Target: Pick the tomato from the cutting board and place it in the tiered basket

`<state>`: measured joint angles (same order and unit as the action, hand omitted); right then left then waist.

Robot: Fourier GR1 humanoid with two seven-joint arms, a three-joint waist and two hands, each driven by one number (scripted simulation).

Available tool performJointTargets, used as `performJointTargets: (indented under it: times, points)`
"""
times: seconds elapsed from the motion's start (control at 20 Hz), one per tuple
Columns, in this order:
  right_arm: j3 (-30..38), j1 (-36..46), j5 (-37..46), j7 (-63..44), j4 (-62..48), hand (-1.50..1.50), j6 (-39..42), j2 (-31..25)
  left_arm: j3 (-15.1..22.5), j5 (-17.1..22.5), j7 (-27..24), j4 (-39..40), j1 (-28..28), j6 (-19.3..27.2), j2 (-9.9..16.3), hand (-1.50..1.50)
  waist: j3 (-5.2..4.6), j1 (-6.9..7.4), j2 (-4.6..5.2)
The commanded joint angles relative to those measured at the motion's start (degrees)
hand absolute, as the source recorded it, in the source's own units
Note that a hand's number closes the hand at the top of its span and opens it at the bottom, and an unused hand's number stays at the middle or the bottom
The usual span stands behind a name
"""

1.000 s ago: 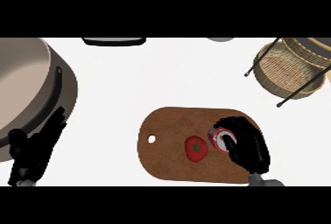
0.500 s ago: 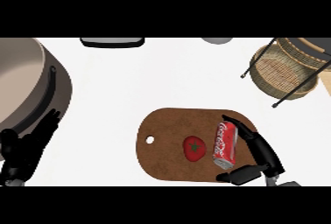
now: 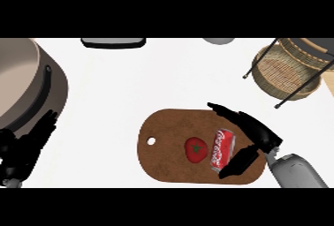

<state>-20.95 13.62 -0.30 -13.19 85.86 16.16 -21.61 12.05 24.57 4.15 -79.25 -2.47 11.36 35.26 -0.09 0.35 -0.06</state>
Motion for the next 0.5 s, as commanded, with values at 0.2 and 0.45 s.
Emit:
performJointTargets:
  times: [0.2, 0.45]
  points:
    - [0.50, 7.24, -3.81, -18.48, 3.21, -1.50, 7.05, 3.77, -2.93, -2.89, 0.13, 7.60, 4.80, -2.22, -2.87, 0.00, 0.04, -0.58, 0.09]
    - [1.17, 9.31, -6.94, -27.37, 2.83, -1.50, 12.28, 3.69, -3.88, -4.05, -2.89, 4.98, -0.44, -3.81, -3.31, 0.00, 0.06, -0.12, 0.03]
